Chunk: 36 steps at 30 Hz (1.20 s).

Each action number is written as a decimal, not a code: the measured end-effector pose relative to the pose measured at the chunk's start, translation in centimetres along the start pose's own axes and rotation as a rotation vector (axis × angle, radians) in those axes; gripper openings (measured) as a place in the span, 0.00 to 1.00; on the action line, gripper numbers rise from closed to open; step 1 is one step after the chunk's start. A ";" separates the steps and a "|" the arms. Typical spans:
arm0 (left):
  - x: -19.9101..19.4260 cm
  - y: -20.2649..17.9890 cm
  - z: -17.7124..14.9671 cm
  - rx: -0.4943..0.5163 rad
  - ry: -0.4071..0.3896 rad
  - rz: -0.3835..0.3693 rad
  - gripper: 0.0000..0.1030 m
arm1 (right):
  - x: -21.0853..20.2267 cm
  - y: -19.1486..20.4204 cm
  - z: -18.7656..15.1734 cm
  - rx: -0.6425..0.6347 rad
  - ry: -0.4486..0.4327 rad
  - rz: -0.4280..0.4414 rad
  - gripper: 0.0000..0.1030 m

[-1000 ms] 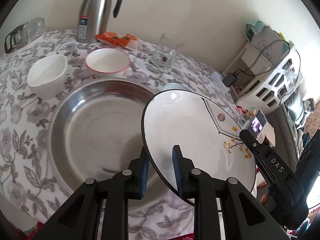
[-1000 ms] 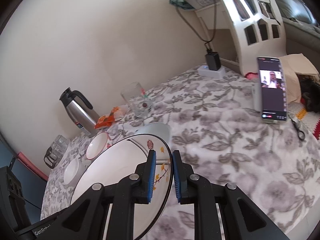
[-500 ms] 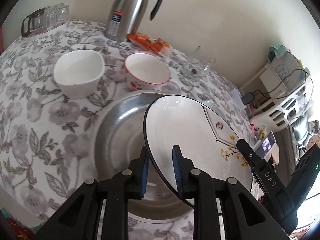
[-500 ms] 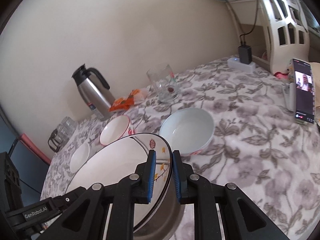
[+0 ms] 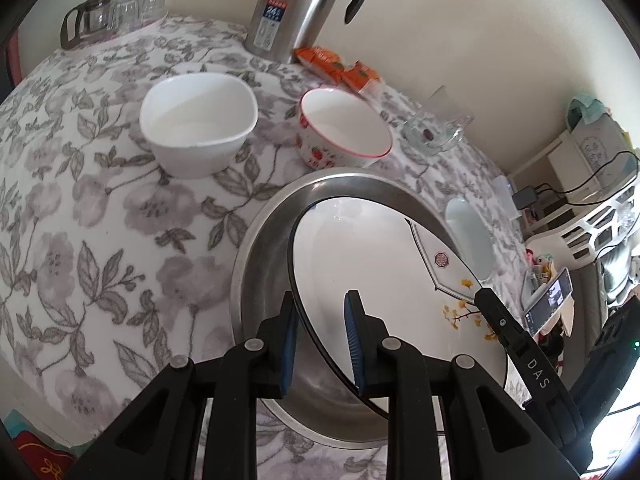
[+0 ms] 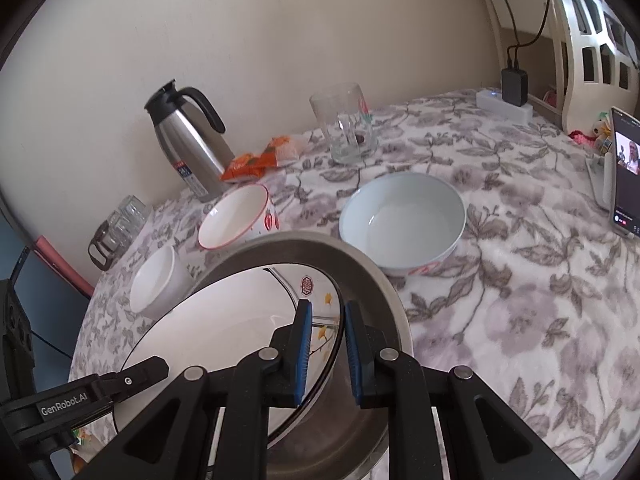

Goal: Organize plates and bowls
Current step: 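Lower the held white plate into the steel basin with the right gripper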

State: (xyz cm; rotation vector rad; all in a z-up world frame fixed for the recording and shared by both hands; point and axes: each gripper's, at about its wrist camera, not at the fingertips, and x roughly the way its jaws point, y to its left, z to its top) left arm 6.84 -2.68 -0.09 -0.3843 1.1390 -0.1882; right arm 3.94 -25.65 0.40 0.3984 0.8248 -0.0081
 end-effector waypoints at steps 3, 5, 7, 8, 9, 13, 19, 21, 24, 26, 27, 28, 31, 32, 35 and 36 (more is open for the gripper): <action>0.6 0.3 0.0 -0.009 0.023 0.006 0.23 | 0.4 -0.1 -0.2 0.001 0.014 -0.005 0.17; 1.0 0.2 -0.1 -0.008 0.033 0.013 0.23 | 0.5 -0.2 -0.3 -0.001 0.022 -0.011 0.17; 1.2 0.1 -0.1 -0.003 0.039 0.020 0.23 | 0.7 -0.3 -0.4 -0.004 0.029 -0.016 0.17; 1.3 0.1 -0.2 -0.001 0.039 0.023 0.23 | 0.8 -0.3 -0.4 -0.005 0.032 -0.016 0.17; 1.4 0.0 -0.2 0.001 0.039 0.027 0.23 | 0.8 -0.4 -0.5 -0.005 0.037 -0.016 0.17; 1.8 0.1 -0.3 -0.001 0.054 0.030 0.23 | 1.2 -0.6 -0.7 -0.004 0.051 -0.022 0.17; 2.4 0.5 -0.5 -0.010 0.085 0.035 0.23 | 1.5 -0.7 -0.9 -0.004 0.062 -0.025 0.17; 2.5 0.5 -0.6 -0.012 0.092 0.037 0.23 | 1.6 -0.7 -0.9 -0.007 0.068 -0.028 0.17; 2.6 0.5 -0.7 -0.011 0.097 0.042 0.23 | 1.8 -0.7 -1.0 -0.009 0.076 -0.033 0.17; 2.7 0.5 -0.7 -0.012 0.101 0.046 0.23 | 1.9 -0.8 -1.0 -0.011 0.081 -0.035 0.17; 2.8 0.6 -0.7 -0.015 0.107 0.047 0.23 | 1.9 -0.7 -1.1 -0.011 0.083 -0.036 0.17; 3.0 0.6 -0.7 -0.018 0.112 0.047 0.23 | 1.9 -0.8 -1.1 -0.013 0.086 -0.038 0.17; 3.4 0.7 -0.7 -0.030 0.128 0.046 0.23 | 2.1 -0.8 -1.2 -0.016 0.092 -0.044 0.17; 3.4 0.7 -0.7 -0.033 0.130 0.044 0.23 | 2.2 -0.8 -1.2 -0.017 0.094 -0.046 0.17; 3.5 0.6 -0.7 -0.033 0.128 0.047 0.23 | 2.3 -0.8 -1.3 -0.016 0.098 -0.048 0.17; 3.6 0.6 -0.7 -0.033 0.129 0.048 0.23 | 2.3 -0.9 -1.3 -0.017 0.099 -0.049 0.17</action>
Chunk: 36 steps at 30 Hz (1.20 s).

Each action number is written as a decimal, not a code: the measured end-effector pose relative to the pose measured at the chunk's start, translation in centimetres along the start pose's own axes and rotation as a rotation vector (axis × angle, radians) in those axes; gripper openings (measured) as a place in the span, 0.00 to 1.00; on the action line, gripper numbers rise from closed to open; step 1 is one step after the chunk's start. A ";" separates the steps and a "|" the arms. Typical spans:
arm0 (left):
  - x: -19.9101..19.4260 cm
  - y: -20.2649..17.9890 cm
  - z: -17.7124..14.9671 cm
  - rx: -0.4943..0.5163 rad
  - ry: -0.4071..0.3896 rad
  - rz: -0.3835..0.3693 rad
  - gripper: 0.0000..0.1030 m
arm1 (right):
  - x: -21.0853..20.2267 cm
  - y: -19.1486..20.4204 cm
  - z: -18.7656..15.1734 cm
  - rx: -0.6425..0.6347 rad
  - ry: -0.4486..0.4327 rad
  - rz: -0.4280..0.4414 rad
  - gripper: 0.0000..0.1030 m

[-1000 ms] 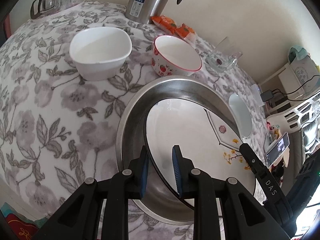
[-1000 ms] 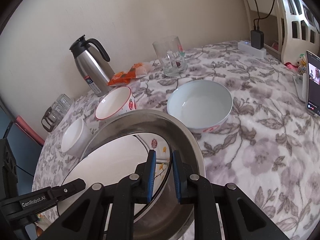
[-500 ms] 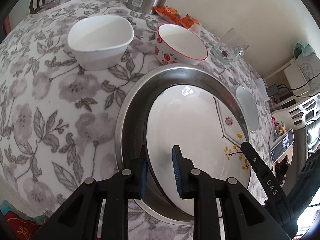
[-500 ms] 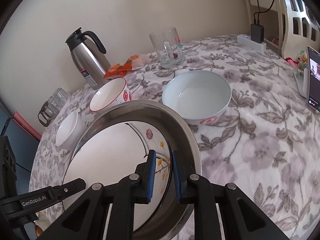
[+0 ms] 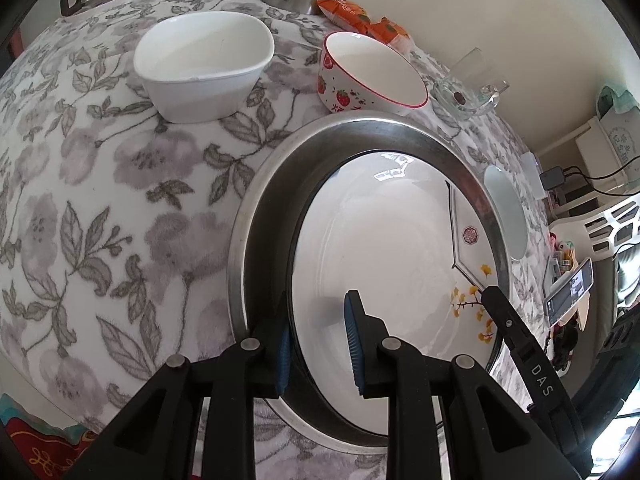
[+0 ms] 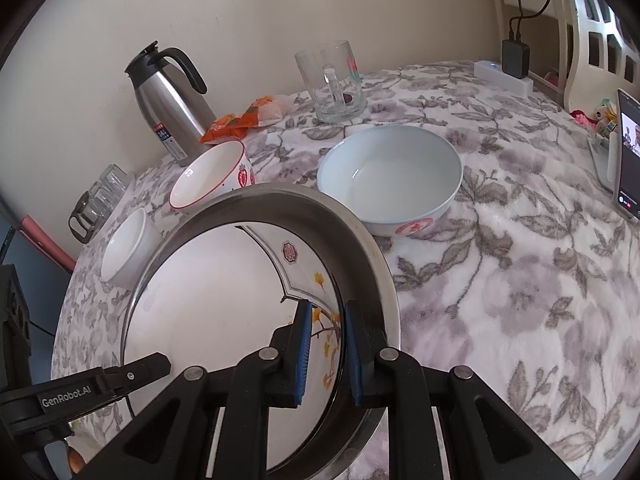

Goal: Organize plates and bowls
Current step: 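Lower the held white plate into the steel basin with the right gripper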

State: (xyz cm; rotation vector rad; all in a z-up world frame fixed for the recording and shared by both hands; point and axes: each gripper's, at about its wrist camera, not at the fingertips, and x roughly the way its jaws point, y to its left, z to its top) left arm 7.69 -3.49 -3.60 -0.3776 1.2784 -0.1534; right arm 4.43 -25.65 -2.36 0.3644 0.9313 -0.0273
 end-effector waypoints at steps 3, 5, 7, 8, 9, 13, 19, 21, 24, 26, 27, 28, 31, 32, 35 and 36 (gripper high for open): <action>0.0 0.0 0.0 -0.002 0.000 0.000 0.23 | 0.0 0.1 0.0 -0.004 0.000 -0.003 0.18; 0.1 0.0 0.1 -0.005 0.001 -0.001 0.23 | 0.1 0.1 0.0 -0.010 0.001 -0.007 0.18; 0.3 0.0 0.1 -0.007 0.001 -0.002 0.23 | 0.1 0.1 -0.1 -0.016 0.002 -0.011 0.17; 0.3 0.0 0.1 -0.008 0.000 -0.002 0.23 | 0.2 0.2 -0.1 -0.021 0.003 -0.015 0.17; 0.4 0.0 0.2 -0.009 0.000 -0.002 0.23 | 0.2 0.3 -0.2 -0.027 0.004 -0.019 0.17; 0.5 0.2 0.2 -0.018 0.000 -0.010 0.23 | 0.2 0.5 -0.2 -0.048 0.007 -0.033 0.17; 0.4 0.6 0.1 -0.029 0.011 -0.022 0.26 | 0.2 0.6 -0.2 -0.055 0.019 -0.040 0.18; 0.3 0.7 -0.1 -0.032 0.014 -0.022 0.26 | 0.2 0.6 -0.3 -0.059 0.021 -0.043 0.18; 0.1 0.8 -0.2 -0.037 0.014 -0.020 0.26 | 0.1 0.7 -0.3 -0.060 0.025 -0.044 0.18; 0.1 0.8 -0.3 -0.042 0.015 -0.022 0.26 | 0.1 0.7 -0.3 -0.061 0.027 -0.043 0.18; 0.0 0.9 -0.3 -0.044 0.016 -0.022 0.26 | 0.1 0.7 -0.3 -0.059 0.027 -0.043 0.18; 0.0 0.9 -0.3 -0.043 0.016 -0.022 0.26 | 0.1 0.7 -0.3 -0.056 0.027 -0.042 0.18; 0.1 0.9 -0.3 -0.044 0.017 -0.023 0.26 | 0.1 0.6 -0.3 -0.045 0.028 -0.037 0.17; 0.1 0.9 -0.3 -0.047 0.018 -0.023 0.26 | 0.1 0.5 -0.3 -0.040 0.029 -0.034 0.17; 0.1 1.0 -0.3 -0.050 0.025 -0.022 0.26 | 0.0 0.3 -0.2 -0.022 0.033 -0.023 0.17; 0.1 1.0 -0.3 -0.050 0.027 -0.022 0.26 | 0.0 0.3 -0.2 -0.018 0.034 -0.020 0.17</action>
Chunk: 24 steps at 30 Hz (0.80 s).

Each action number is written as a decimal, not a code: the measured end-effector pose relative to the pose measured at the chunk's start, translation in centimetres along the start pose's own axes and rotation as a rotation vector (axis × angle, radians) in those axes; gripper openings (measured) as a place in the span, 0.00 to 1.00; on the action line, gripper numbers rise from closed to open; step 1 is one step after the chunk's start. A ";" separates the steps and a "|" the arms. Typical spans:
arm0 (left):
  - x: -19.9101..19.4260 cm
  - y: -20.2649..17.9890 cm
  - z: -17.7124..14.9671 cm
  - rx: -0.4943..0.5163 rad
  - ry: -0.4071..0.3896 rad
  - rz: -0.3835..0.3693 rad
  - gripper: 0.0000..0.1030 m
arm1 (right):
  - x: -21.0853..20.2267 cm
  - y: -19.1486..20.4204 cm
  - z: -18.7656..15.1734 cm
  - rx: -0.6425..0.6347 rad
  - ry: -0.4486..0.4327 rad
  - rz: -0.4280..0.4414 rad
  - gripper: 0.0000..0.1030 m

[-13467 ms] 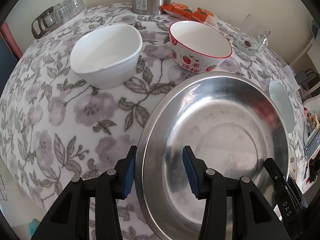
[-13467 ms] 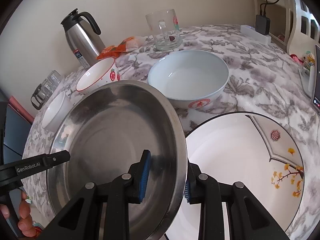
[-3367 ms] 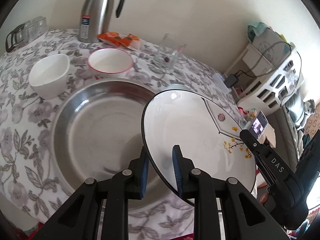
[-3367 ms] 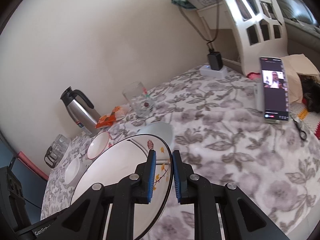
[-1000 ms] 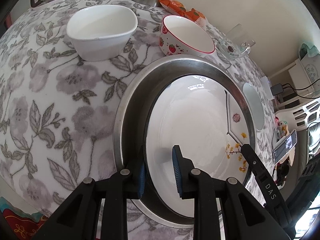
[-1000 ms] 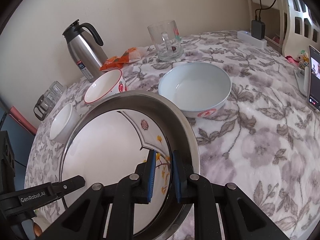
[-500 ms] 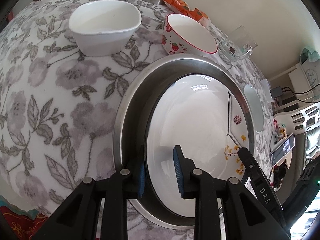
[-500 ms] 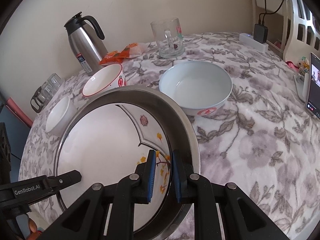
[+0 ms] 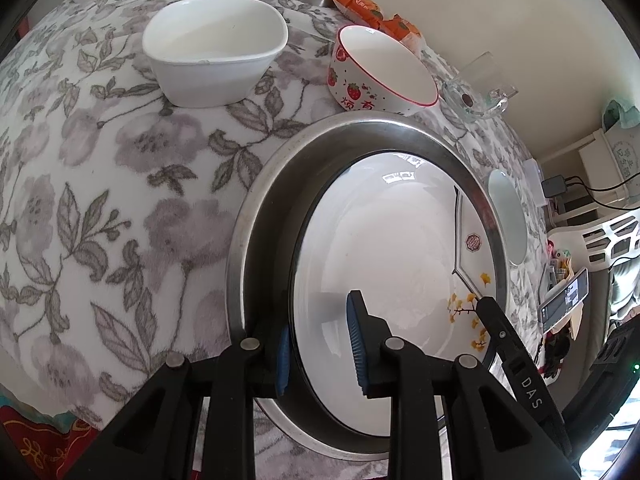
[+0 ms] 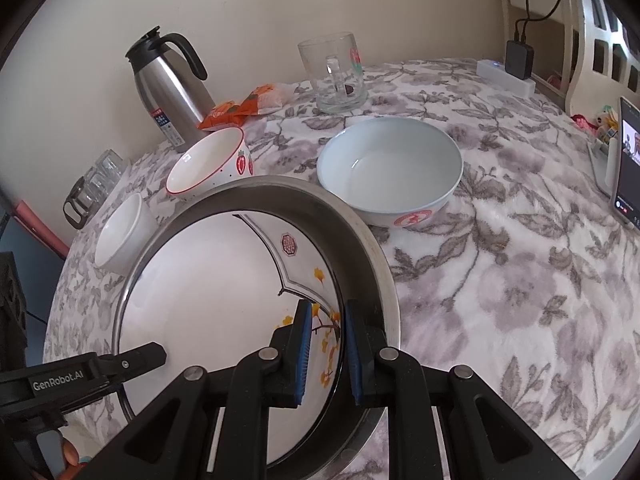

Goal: Organize plates and bowls
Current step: 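Lower the held white plate into the steel basin with the right gripper, then open the right gripper to release the plate inside the basin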

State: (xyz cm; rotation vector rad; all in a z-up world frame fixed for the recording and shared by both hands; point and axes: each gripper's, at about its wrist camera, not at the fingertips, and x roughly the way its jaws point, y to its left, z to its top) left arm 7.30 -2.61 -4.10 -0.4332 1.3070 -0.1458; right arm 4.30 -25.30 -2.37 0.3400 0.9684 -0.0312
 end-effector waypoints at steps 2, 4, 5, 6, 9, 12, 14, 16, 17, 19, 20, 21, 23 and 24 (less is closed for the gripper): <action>0.0 0.0 0.0 0.002 0.003 0.000 0.27 | 0.0 -0.1 0.1 0.006 0.001 0.003 0.18; 0.0 -0.1 0.0 0.005 0.005 -0.006 0.30 | 0.0 0.0 0.1 0.001 0.002 0.001 0.18; 0.0 -0.2 0.0 0.007 0.007 -0.008 0.32 | 0.0 0.0 0.1 -0.003 0.002 -0.001 0.18; 0.0 -0.2 0.0 0.008 0.008 -0.008 0.32 | 0.0 0.0 0.1 -0.006 0.002 -0.002 0.18; 0.0 -0.4 0.0 0.015 0.009 -0.002 0.34 | 0.0 0.0 0.1 -0.010 0.005 -0.002 0.18; -0.1 -0.7 0.1 0.027 -0.001 0.008 0.36 | 0.0 0.1 0.0 -0.012 0.007 -0.004 0.18; -0.4 -1.0 0.1 0.039 -0.015 0.019 0.38 | 0.0 0.0 0.0 -0.012 0.007 -0.003 0.18; -0.5 -1.1 0.2 0.050 -0.025 0.028 0.39 | 0.0 0.1 0.0 -0.013 0.007 -0.004 0.18; -0.6 -1.0 0.1 0.054 -0.029 0.031 0.39 | 0.0 0.1 0.0 -0.013 0.006 -0.004 0.18; -0.8 -1.1 0.1 0.063 -0.036 0.042 0.39 | 0.0 0.1 0.0 -0.013 0.007 -0.004 0.18; -0.9 -1.2 0.1 0.068 -0.037 0.048 0.39 | 0.0 0.1 0.0 -0.012 0.007 -0.004 0.18; -0.9 -1.3 0.1 0.072 -0.040 0.053 0.39 | 0.1 0.1 0.0 -0.012 0.007 -0.003 0.18; -1.3 -1.5 0.1 0.086 -0.061 0.077 0.42 | -0.1 0.0 0.1 -0.014 -0.002 -0.009 0.18; -1.9 -1.7 0.2 0.101 -0.090 0.092 0.45 | -0.2 0.0 0.1 -0.015 -0.008 -0.017 0.18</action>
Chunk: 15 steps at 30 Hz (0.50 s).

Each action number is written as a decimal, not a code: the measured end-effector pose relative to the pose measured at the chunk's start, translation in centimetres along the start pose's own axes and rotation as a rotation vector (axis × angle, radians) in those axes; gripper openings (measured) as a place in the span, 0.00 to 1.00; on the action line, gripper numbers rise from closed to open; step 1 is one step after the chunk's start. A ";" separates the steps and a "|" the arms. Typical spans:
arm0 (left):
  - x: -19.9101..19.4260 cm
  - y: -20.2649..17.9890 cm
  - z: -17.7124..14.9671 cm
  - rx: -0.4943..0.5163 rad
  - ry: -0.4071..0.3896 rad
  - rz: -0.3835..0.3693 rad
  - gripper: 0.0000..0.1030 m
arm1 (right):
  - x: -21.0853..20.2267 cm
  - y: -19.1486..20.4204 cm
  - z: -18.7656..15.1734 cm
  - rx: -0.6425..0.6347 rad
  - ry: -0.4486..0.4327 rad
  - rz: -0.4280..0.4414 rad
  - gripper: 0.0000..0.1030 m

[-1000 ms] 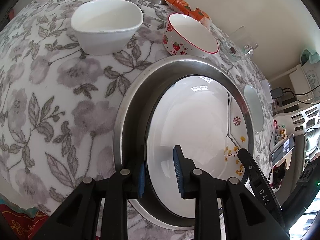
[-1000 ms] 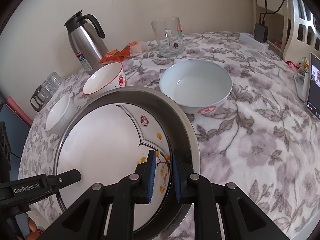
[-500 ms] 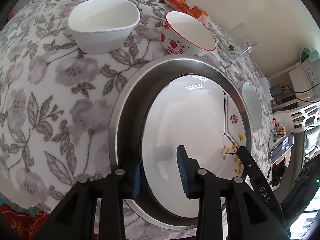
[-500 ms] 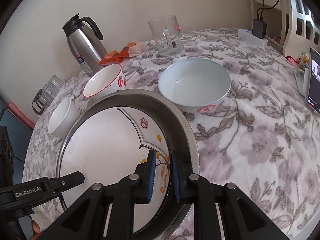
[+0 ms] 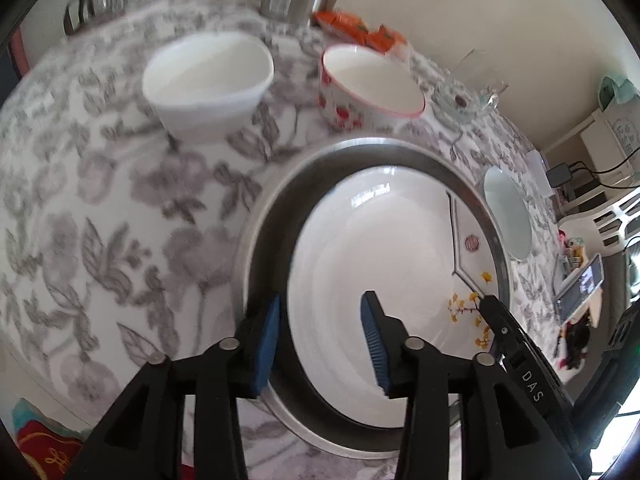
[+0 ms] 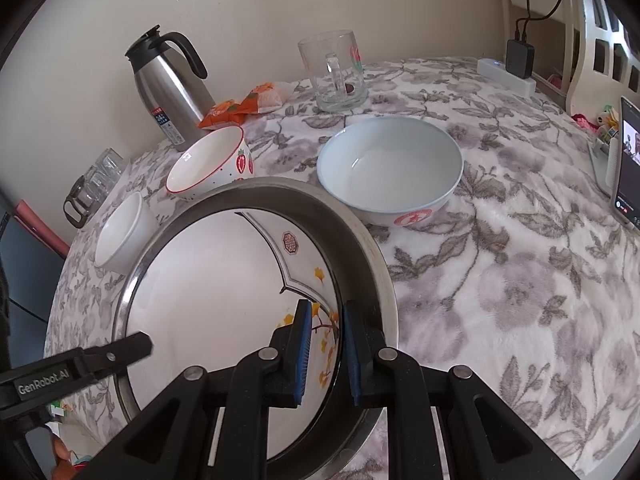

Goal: Organize plates and bowls
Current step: 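Open the right gripper to release the plate inside the basin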

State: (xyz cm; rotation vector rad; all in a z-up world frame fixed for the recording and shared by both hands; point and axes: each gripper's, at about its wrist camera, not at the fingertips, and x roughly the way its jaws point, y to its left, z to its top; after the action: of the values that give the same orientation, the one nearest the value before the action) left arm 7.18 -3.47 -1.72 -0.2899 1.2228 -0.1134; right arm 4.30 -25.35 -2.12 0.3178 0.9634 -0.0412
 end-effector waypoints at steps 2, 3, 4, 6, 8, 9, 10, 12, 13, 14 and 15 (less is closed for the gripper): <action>-0.9 -0.3 0.2 0.027 -0.044 0.014 0.47 | -0.1 -0.2 0.1 0.007 -0.005 -0.004 0.18; -1.2 -0.4 0.2 0.038 -0.056 0.012 0.47 | -0.1 -0.3 0.1 0.013 -0.004 -0.002 0.18; -1.3 -0.4 0.2 0.040 -0.058 0.009 0.47 | -0.2 -0.5 0.1 0.019 -0.006 -0.003 0.18; -1.3 -0.4 0.2 0.042 -0.052 0.002 0.47 | -0.3 -0.5 0.2 0.021 -0.012 -0.003 0.18; -1.1 -0.4 0.2 0.043 -0.045 0.005 0.47 | -0.6 -0.5 0.3 0.021 -0.021 0.001 0.18; -1.2 -0.4 0.2 0.042 -0.046 0.007 0.47 | -0.7 -0.4 0.3 0.019 -0.026 0.002 0.18; -1.3 -0.4 0.3 0.039 -0.050 0.008 0.47 | -1.1 -0.3 0.4 0.015 -0.036 0.006 0.18; -1.5 -0.2 0.3 0.033 -0.064 0.012 0.49 | -1.5 0.0 0.5 0.005 -0.052 0.011 0.18; -1.7 -0.2 0.3 0.029 -0.071 0.017 0.51 | -1.8 0.3 0.5 -0.006 -0.061 0.015 0.18; -1.8 -0.1 0.4 0.023 -0.077 0.025 0.57 | -1.9 0.6 0.5 -0.018 -0.066 0.015 0.18; -1.8 0.0 0.4 0.019 -0.078 0.033 0.59 | -2.0 0.8 0.4 -0.032 -0.070 0.013 0.18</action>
State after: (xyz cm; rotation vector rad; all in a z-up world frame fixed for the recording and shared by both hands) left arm 6.91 -3.01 0.05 -0.2556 1.1481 -0.0844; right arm 3.67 -24.87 -0.08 0.2914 0.8917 -0.0250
